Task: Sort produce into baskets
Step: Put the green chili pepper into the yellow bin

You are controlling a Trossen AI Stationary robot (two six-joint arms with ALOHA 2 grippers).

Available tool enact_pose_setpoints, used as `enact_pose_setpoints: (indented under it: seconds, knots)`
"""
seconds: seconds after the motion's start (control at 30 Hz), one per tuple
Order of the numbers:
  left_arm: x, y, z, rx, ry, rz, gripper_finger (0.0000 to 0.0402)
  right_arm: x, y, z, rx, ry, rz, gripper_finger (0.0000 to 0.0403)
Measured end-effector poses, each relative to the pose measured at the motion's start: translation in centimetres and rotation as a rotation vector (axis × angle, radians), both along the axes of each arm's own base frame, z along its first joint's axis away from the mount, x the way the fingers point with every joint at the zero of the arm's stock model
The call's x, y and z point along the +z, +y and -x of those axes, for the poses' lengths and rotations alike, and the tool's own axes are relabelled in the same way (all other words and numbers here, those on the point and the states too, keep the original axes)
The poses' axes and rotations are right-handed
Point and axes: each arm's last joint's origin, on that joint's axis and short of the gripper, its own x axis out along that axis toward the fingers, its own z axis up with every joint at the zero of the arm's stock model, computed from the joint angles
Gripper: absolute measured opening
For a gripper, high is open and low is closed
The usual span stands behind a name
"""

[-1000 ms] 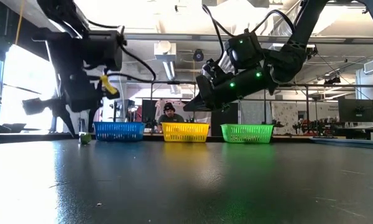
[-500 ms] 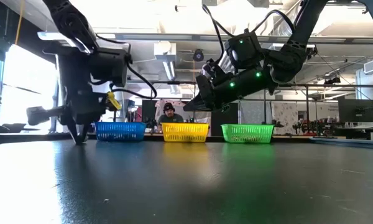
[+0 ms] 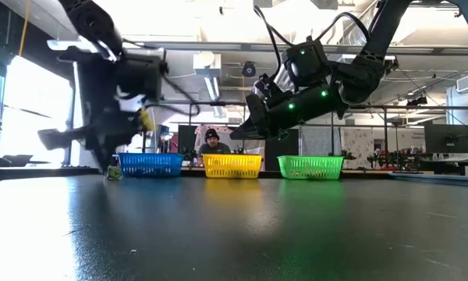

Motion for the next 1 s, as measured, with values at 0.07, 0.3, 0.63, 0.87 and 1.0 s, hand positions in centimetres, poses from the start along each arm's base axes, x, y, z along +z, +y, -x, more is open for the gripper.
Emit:
enact_pose_setpoints:
  seconds: [0.07, 0.3, 0.63, 0.87, 1.0]
  knots:
    - [0.7, 0.0, -0.4, 0.019, -0.045, 0.005, 0.0000, 0.0, 0.0, 0.0, 0.000, 0.000, 0.000, 0.0000]
    - [2.1, 1.7, -1.1, 0.264, -0.233, -0.030, 0.0017, 0.0, 0.0, 0.0, 0.000, 0.001, 0.000, 0.0000]
    - [2.0, 3.1, -0.5, 0.352, -0.228, 0.041, 0.0134, -0.1, 0.0, 0.0, 0.000, 0.007, -0.002, 0.0000]
    - [1.8, 4.6, 0.0, 0.393, -0.219, 0.057, 0.0190, -0.1, 0.0, 0.0, 0.005, 0.007, -0.003, 0.0000]
    - [1.7, 5.3, 0.3, 0.431, -0.236, 0.154, 0.0192, -0.1, 0.0, 0.0, 0.006, 0.007, -0.003, 0.0000]
